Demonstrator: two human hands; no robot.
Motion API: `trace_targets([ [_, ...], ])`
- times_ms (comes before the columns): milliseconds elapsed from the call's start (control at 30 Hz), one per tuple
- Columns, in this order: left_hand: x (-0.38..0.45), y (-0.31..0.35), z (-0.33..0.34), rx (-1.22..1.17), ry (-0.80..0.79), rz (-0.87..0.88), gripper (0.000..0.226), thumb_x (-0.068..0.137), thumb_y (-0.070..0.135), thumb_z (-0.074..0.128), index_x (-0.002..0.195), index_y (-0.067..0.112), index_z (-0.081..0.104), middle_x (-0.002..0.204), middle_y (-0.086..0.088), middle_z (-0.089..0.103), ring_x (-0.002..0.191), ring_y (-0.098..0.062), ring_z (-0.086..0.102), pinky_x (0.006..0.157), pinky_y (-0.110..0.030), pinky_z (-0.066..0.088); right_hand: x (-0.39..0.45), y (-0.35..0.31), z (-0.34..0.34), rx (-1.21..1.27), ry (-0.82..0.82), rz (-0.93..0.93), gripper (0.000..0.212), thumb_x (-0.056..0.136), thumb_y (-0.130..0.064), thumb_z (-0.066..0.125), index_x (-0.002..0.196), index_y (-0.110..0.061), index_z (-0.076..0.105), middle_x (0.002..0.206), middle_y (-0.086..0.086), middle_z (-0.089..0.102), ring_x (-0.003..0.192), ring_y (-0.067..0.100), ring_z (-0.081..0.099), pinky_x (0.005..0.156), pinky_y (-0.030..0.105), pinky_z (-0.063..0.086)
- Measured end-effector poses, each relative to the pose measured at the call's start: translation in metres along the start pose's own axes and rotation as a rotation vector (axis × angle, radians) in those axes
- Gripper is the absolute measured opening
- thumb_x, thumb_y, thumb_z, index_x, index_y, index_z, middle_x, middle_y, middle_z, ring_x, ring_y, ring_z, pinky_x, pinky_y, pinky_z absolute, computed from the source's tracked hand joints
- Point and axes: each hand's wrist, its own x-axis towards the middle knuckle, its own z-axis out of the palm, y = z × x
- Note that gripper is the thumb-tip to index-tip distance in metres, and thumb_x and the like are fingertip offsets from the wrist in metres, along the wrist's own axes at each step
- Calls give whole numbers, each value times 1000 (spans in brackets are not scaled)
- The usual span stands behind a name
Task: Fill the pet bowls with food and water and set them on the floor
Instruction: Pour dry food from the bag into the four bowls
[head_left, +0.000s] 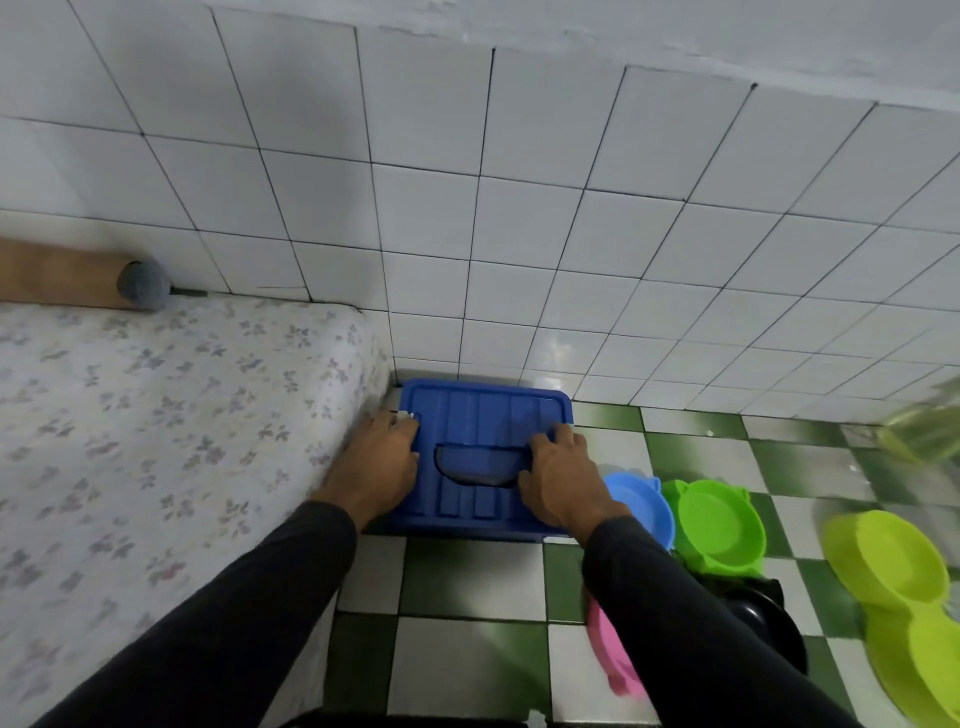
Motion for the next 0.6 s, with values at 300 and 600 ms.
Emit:
trace_targets([
  [300,6,9,-4,-85,31,-74,30,95,1,56,124,0,63,112,-16,63,95,-28,61,86,-44,55,9,9,7,28,63,115,55,96,-14,60,145,-9,37,143,22,36,121,35,50,100,39,49],
  [600,5,20,-1,-163,101,-164,29,89,-3,57,117,-1,67,107,-16,65,93,-29,62,82,-42,56,22,22,14,87,100,153,45,96,-8,60,138,-10,45,125,19,53,108,31,59,91,37,53],
])
